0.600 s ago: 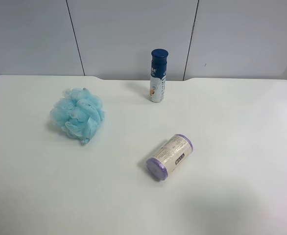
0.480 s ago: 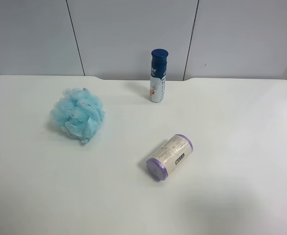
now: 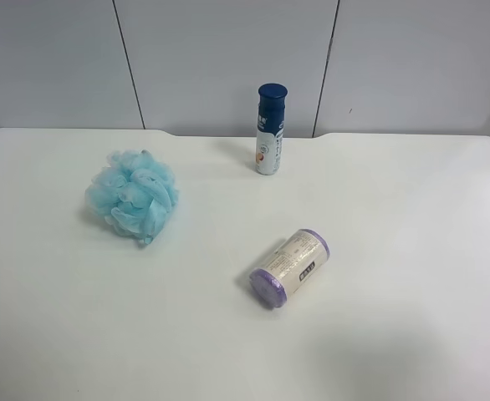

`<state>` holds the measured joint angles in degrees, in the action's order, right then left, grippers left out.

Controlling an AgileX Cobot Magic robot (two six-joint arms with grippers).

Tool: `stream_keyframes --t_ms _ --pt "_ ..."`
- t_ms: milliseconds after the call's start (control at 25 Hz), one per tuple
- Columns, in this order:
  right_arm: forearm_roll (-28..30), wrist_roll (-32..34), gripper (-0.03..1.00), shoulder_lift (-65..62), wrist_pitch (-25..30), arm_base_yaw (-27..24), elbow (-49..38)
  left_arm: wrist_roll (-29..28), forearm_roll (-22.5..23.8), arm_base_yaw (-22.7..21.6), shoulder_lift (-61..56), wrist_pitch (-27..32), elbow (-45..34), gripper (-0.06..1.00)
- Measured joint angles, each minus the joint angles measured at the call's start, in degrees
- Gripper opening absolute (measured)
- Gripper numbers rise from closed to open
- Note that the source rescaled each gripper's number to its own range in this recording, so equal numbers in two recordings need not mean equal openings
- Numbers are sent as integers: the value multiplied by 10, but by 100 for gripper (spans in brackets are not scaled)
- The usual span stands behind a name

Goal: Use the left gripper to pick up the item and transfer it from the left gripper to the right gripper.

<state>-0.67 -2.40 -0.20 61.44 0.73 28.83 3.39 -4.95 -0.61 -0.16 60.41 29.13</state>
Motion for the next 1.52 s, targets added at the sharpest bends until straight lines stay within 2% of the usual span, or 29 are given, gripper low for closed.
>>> stream_keyframes --t_ms 600,760,960,1360,1520 --pt "0 0 100 0 0 0 0 0 -2 0 0 -4 1 100" --pt "0 0 100 0 0 0 0 8 -2 0 30 -20 32 100" --pt "0 0 100 0 0 0 0 40 -4 0 152 -40 81 100" --pt "0 0 100 0 0 0 0 101 -17 0 527 -59 234 100" --pt "0 0 100 0 0 0 0 109 -17 1 660 -61 290 100"
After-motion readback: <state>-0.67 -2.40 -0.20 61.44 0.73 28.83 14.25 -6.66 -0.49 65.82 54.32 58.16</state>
